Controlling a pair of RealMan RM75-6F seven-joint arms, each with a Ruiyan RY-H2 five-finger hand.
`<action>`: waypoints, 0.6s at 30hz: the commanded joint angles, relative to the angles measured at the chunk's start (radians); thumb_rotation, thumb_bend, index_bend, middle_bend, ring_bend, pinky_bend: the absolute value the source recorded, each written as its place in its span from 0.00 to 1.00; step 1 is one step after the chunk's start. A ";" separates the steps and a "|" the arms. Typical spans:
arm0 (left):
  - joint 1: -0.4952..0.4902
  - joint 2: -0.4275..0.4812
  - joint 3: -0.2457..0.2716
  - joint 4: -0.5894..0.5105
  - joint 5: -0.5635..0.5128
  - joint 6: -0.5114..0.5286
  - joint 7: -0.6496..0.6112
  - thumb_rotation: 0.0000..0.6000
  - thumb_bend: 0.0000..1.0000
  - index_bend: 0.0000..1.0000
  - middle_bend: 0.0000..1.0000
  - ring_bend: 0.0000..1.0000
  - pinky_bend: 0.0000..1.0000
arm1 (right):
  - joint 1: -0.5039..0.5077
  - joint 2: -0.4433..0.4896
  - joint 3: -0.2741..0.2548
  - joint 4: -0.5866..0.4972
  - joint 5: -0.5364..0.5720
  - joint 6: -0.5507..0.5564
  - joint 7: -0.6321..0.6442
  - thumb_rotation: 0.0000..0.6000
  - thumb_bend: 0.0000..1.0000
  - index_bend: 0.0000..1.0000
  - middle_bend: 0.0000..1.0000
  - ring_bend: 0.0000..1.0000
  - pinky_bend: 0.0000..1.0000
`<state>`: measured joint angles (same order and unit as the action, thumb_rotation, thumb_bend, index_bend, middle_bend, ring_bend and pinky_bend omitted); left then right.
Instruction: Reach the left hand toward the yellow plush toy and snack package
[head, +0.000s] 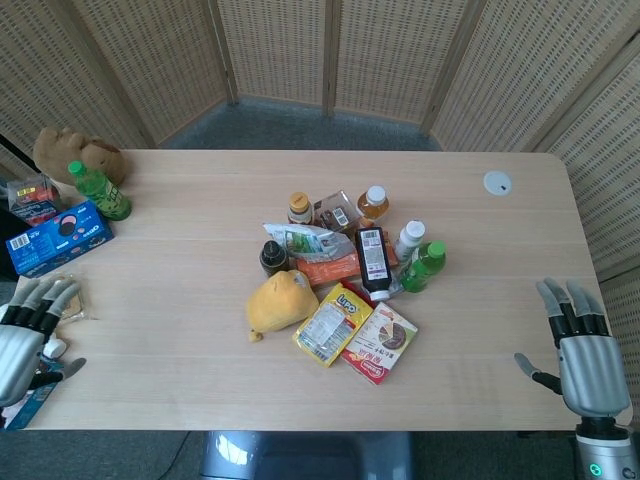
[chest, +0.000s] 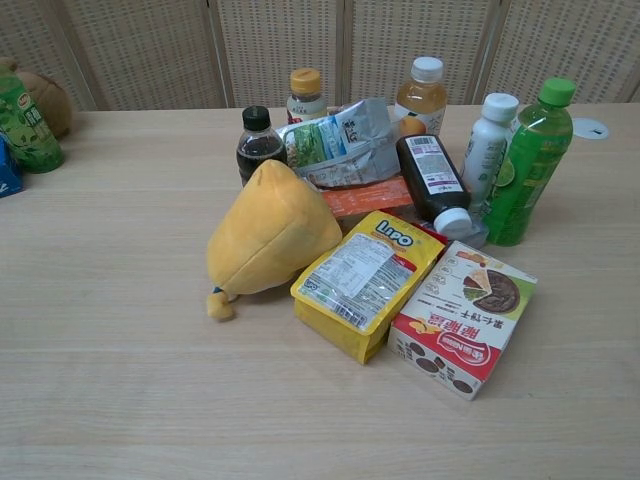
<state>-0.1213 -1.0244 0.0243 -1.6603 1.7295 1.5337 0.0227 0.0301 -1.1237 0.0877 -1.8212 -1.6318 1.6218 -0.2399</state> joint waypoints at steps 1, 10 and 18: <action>-0.135 -0.045 -0.037 0.013 0.148 -0.080 0.068 1.00 0.00 0.00 0.00 0.00 0.00 | 0.000 0.002 -0.001 -0.002 -0.002 0.000 0.002 1.00 0.00 0.00 0.00 0.00 0.00; -0.351 -0.102 -0.075 0.054 0.200 -0.355 0.193 1.00 0.00 0.00 0.00 0.00 0.00 | -0.008 0.017 0.004 -0.014 -0.008 0.023 0.022 1.00 0.00 0.00 0.00 0.00 0.00; -0.477 -0.197 -0.092 0.120 0.221 -0.485 0.286 1.00 0.00 0.00 0.00 0.00 0.00 | -0.012 0.028 0.007 -0.025 -0.008 0.032 0.035 1.00 0.00 0.00 0.00 0.00 0.00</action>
<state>-0.5749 -1.2005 -0.0591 -1.5537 1.9485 1.0733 0.2882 0.0182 -1.0962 0.0947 -1.8466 -1.6408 1.6545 -0.2055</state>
